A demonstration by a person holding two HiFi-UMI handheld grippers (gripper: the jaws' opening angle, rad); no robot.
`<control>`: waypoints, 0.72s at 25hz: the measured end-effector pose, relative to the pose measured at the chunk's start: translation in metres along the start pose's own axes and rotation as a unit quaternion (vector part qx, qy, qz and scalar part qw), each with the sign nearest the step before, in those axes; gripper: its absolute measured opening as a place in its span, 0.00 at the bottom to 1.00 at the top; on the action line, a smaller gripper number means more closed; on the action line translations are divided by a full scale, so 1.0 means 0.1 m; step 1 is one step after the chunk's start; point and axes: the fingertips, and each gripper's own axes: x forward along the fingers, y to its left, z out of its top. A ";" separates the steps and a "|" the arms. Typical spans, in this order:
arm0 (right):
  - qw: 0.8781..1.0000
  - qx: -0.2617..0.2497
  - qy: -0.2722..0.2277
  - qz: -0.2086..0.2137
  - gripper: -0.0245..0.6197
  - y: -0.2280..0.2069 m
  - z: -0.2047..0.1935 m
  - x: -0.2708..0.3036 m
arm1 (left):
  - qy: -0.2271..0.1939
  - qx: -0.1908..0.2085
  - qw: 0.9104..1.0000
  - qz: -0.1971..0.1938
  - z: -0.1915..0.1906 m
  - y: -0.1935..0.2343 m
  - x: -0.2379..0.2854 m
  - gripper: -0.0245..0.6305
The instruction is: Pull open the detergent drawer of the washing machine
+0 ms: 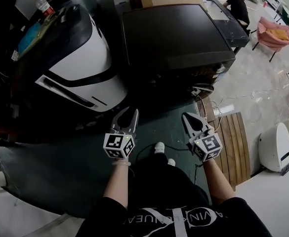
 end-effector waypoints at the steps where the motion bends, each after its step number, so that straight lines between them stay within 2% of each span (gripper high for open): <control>1: 1.000 0.000 0.004 0.002 0.06 -0.01 -0.01 0.05 | 0.002 -0.006 1.000 0.000 -0.04 0.03 0.05 0.17; 10: 0.999 0.004 0.027 0.018 0.06 -0.10 -0.23 0.42 | 0.021 -0.042 0.999 -0.016 -0.41 0.12 0.51 0.17; 18: 0.999 0.008 0.040 0.021 0.06 -0.21 -0.51 0.67 | 0.020 -0.077 0.997 -0.026 -0.65 0.22 0.95 0.17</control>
